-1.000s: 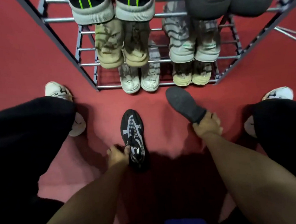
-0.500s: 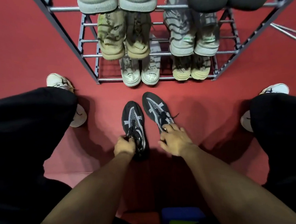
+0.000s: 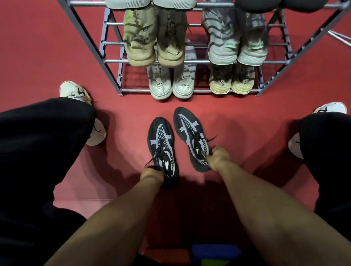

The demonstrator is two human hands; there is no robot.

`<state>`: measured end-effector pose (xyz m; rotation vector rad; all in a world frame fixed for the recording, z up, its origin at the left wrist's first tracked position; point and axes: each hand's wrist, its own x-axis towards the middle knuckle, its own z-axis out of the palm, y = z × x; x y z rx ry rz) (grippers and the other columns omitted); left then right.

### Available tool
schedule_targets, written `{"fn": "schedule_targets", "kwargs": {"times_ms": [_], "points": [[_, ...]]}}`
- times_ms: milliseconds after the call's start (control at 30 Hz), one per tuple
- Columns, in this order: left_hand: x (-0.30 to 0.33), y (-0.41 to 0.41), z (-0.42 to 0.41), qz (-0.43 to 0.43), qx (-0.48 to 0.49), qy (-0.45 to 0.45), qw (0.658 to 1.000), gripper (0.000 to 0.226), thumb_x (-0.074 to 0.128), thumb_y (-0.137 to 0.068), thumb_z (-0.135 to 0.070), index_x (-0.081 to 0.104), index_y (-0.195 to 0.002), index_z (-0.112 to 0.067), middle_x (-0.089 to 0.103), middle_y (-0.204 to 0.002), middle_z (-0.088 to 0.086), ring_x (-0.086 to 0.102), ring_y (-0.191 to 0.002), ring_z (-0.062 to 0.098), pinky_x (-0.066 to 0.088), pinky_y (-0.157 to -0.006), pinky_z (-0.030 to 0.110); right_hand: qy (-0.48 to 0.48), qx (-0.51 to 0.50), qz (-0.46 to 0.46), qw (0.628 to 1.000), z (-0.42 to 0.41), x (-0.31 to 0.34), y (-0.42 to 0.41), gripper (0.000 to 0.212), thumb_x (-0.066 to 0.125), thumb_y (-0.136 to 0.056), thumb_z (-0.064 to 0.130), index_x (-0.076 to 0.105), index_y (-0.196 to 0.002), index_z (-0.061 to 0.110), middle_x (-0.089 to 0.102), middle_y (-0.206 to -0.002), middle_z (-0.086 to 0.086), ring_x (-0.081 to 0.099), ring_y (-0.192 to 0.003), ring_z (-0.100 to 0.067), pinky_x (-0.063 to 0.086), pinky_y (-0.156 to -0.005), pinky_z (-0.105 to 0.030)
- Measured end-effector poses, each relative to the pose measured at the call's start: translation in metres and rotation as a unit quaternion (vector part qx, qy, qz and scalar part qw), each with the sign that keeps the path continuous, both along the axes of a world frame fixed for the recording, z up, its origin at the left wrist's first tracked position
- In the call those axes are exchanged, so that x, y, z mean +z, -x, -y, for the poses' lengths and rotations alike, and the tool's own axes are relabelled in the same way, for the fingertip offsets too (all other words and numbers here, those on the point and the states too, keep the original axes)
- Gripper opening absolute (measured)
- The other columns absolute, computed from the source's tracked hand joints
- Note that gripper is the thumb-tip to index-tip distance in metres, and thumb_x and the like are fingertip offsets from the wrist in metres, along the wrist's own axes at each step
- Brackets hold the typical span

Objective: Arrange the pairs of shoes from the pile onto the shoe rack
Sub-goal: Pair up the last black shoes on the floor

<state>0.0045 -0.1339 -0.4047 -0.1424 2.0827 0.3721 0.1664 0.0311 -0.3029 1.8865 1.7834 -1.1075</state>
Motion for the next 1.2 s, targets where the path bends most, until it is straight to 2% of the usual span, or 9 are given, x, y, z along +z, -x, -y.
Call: {"fn": "schedule_targets", "kwargs": {"times_ms": [167, 267, 367, 467, 533, 633, 733, 1000, 1200], "points": [[0.032, -0.005, -0.014, -0.024, 0.014, -0.034, 0.999, 0.062, 0.061, -0.072, -0.036, 0.046, -0.125, -0.008, 0.065, -0.118, 0.017, 0.067, -0.102, 0.035, 0.056, -0.090, 0.046, 0.005, -0.073, -0.035, 0.997, 0.006, 0.002, 0.008, 0.026, 0.058, -0.091, 0.010, 0.054, -0.115, 0.003, 0.062, -0.119, -0.017, 0.063, -0.105, -0.033, 0.054, -0.093, -0.043], [0.109, -0.013, -0.031, 0.016, 0.016, -0.107, 0.994, 0.030, 0.058, -0.085, -0.021, 0.060, -0.107, 0.000, 0.070, -0.084, 0.021, 0.067, -0.053, 0.027, 0.057, -0.052, 0.035, 0.069, -0.100, -0.094, 0.988, -0.002, 0.021, 0.012, 0.008, 0.058, -0.094, 0.010, 0.054, -0.088, 0.011, 0.061, -0.105, -0.008, 0.062, -0.089, -0.024, 0.061, -0.065, -0.035], [0.150, -0.005, -0.044, 0.061, -0.011, -0.156, 0.986, 0.014, 0.059, -0.091, -0.010, 0.059, -0.078, -0.005, 0.059, -0.059, 0.012, 0.051, -0.033, 0.017, 0.041, -0.028, 0.019, 0.089, -0.121, -0.163, 0.975, -0.019, 0.047, 0.024, 0.024, 0.061, -0.094, 0.010, 0.053, -0.115, 0.017, 0.057, -0.119, -0.005, 0.056, -0.097, -0.020, 0.054, -0.055, -0.031], [0.186, 0.014, -0.054, 0.095, -0.017, -0.190, 0.977, 0.004, 0.059, -0.091, -0.009, 0.060, -0.087, -0.008, 0.064, -0.088, 0.013, 0.058, -0.063, 0.019, 0.050, -0.038, 0.018, 0.122, -0.100, -0.187, 0.970, -0.032, 0.093, 0.036, 0.031, 0.057, -0.096, 0.007, 0.052, -0.125, 0.016, 0.057, -0.125, -0.004, 0.054, -0.102, -0.018, 0.055, -0.048, -0.030], [0.213, 0.023, -0.055, 0.116, -0.044, -0.202, 0.972, 0.005, 0.056, -0.092, -0.010, 0.061, -0.093, -0.009, 0.065, -0.094, 0.010, 0.061, -0.070, 0.016, 0.053, -0.042, 0.019, 0.121, -0.095, -0.188, 0.970, -0.033, 0.128, 0.037, 0.015, 0.055, -0.097, 0.007, 0.056, -0.111, 0.011, 0.054, -0.117, -0.006, 0.057, -0.095, -0.019, 0.057, -0.045, -0.028], [0.261, 0.025, -0.051, 0.113, -0.079, -0.233, 0.963, 0.009, 0.055, -0.093, -0.007, 0.062, -0.089, -0.009, 0.067, -0.087, 0.007, 0.062, -0.068, 0.013, 0.054, -0.044, 0.020, 0.104, -0.091, -0.215, 0.967, -0.019, 0.177, 0.028, 0.016, 0.052, -0.097, 0.004, 0.054, -0.085, 0.013, 0.060, -0.109, -0.009, 0.062, -0.078, -0.018, 0.056, -0.042, -0.028], [0.312, 0.017, -0.037, 0.075, -0.082, -0.278, 0.954, 0.017, 0.057, -0.091, -0.002, 0.055, -0.075, -0.009, 0.061, -0.073, 0.010, 0.060, -0.053, 0.017, 0.053, -0.041, 0.022, 0.090, -0.098, -0.278, 0.951, 0.005, 0.220, 0.010, 0.024, 0.049, -0.097, -0.001, 0.052, -0.081, 0.015, 0.063, -0.098, -0.006, 0.061, -0.072, -0.015, 0.055, -0.039, -0.024], [0.433, -0.005, 0.000, 0.004, -0.105, -0.399, 0.911, 0.025, 0.057, -0.093, -0.005, 0.044, -0.074, -0.015, 0.059, -0.082, 0.010, 0.056, -0.060, 0.022, 0.057, -0.055, 0.032, 0.006, -0.122, -0.409, 0.904, 0.044, 0.337, -0.046, 0.013, 0.054, -0.097, 0.008, 0.060, -0.097, 0.018, 0.067, -0.090, 0.001, 0.064, -0.070, -0.010, 0.060, -0.061, -0.033], [0.513, -0.011, -0.019, -0.013, -0.145, -0.474, 0.868, 0.018, 0.057, -0.093, -0.007, 0.047, -0.079, -0.013, 0.056, -0.092, 0.018, 0.058, -0.083, 0.029, 0.060, -0.063, 0.037, -0.062, -0.127, -0.490, 0.860, 0.037, 0.414, -0.068, 0.014, 0.052, -0.098, 0.010, 0.062, -0.106, 0.018, 0.067, -0.097, 0.000, 0.061, -0.066, -0.009, 0.052, -0.045, -0.021]]}}
